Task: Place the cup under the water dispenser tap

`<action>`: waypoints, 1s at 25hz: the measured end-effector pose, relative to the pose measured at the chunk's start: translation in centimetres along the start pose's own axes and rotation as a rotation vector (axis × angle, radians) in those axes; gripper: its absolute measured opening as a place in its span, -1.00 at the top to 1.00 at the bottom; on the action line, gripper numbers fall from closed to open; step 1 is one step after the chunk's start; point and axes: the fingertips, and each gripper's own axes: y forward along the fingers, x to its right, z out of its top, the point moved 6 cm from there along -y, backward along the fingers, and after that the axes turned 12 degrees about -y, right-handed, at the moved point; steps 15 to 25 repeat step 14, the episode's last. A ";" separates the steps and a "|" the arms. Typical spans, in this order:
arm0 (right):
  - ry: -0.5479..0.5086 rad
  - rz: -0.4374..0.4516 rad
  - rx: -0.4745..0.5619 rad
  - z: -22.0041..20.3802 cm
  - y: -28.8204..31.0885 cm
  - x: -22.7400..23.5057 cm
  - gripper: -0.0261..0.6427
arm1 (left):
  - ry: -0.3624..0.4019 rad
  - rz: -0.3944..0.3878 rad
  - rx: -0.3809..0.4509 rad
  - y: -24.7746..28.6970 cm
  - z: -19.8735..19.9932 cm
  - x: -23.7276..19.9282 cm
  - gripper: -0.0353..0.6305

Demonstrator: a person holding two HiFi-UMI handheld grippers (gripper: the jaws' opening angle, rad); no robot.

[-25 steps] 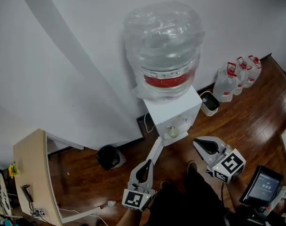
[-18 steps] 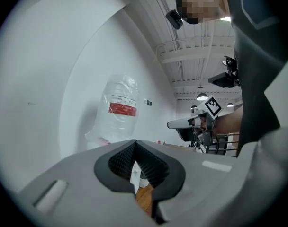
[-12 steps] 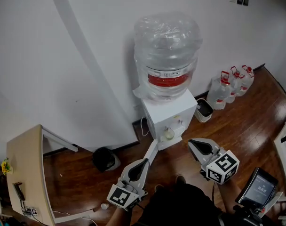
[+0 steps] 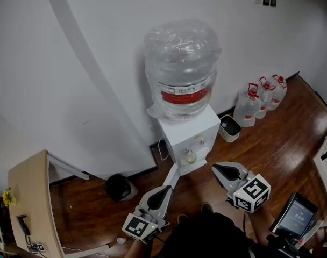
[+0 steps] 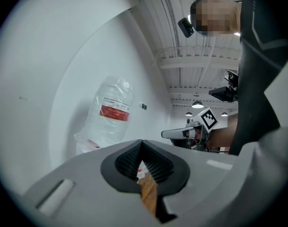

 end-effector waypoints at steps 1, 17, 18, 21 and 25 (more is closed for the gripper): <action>-0.002 -0.001 -0.001 0.0 -0.1 0.0 0.92 | -0.001 0.009 0.000 0.0 0.0 -0.1 0.89; -0.005 -0.014 -0.015 -0.2 -0.2 0.0 0.92 | -0.016 0.085 -0.030 -0.6 -0.6 -1.3 0.89; -0.005 -0.014 -0.015 -0.2 -0.2 0.0 0.92 | -0.016 0.085 -0.030 -0.6 -0.6 -1.3 0.89; -0.005 -0.014 -0.015 -0.2 -0.2 0.0 0.92 | -0.016 0.085 -0.030 -0.6 -0.6 -1.3 0.89; -0.005 -0.014 -0.015 -0.2 -0.2 0.0 0.92 | -0.016 0.085 -0.030 -0.6 -0.6 -1.3 0.89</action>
